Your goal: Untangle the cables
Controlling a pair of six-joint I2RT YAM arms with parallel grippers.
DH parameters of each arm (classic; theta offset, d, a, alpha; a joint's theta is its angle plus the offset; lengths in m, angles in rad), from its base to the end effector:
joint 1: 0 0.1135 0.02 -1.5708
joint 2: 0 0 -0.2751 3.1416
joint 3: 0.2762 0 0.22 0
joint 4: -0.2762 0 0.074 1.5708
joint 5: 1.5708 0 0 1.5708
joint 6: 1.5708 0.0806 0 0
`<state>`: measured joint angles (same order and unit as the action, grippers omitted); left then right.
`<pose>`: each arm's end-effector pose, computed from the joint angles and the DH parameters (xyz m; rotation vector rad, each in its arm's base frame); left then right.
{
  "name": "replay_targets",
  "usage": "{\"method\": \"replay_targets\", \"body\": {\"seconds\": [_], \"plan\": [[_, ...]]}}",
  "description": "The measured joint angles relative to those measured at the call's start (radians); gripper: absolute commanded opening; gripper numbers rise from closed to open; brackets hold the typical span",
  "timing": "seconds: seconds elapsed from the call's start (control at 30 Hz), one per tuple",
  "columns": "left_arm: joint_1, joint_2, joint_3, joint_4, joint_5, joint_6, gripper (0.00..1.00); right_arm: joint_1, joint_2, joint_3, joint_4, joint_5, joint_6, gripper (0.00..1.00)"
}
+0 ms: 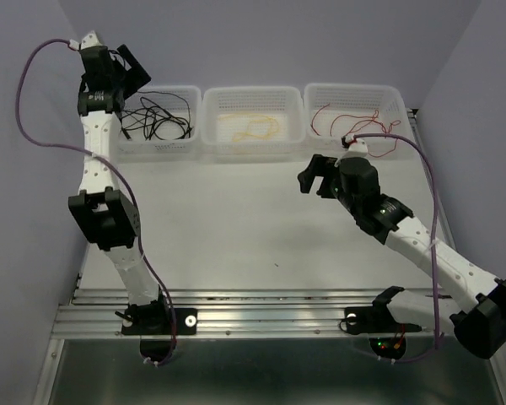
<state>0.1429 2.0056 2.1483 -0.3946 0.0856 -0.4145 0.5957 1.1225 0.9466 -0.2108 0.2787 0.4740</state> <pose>0.4823 0.0624 0.4140 -0.4448 1.7752 -0.2696 0.2276 0.1275 0.3263 0.0653 1.9658 0.4350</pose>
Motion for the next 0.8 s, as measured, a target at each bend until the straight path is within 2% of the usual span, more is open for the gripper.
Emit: {"method": "replay_targets", "body": {"seconds": [0.1, 0.2, 0.23, 0.33, 0.4, 0.47, 0.57, 0.8], "plan": [[-0.040, -0.245, -0.136, 0.000, -0.081, -0.017, 0.99, -0.032, -0.066, -0.028, -0.008, 0.014, 0.038, 1.00], [-0.181, -0.572, -0.454, 0.064, -0.201, -0.079, 0.99, -0.126, -0.140, -0.083, -0.030, 0.003, 0.074, 1.00], [-0.267, -0.709, -0.605, 0.106, -0.226, -0.103, 0.99, -0.175, -0.167, -0.108, -0.033, -0.007, 0.081, 1.00], [-0.467, -0.974, -0.947, 0.124, -0.256, -0.214, 0.99, -0.290, -0.215, -0.166, -0.073, -0.029, 0.099, 1.00], [-0.546, -1.112, -1.163, 0.124, -0.291, -0.303, 0.99, -0.340, -0.240, -0.204, -0.105, -0.029, 0.107, 1.00], [-0.585, -1.194, -1.301, 0.076, -0.316, -0.374, 0.99, -0.358, -0.251, -0.221, -0.132, -0.021, 0.115, 1.00], [-0.602, -1.234, -1.398, -0.032, -0.343, -0.443, 0.99, -0.364, -0.259, -0.253, -0.149, -0.013, 0.138, 1.00], [-0.602, -1.330, -1.369, -0.147, -0.454, -0.514, 0.99, -0.364, -0.260, -0.276, -0.174, 0.013, 0.178, 1.00]]}}
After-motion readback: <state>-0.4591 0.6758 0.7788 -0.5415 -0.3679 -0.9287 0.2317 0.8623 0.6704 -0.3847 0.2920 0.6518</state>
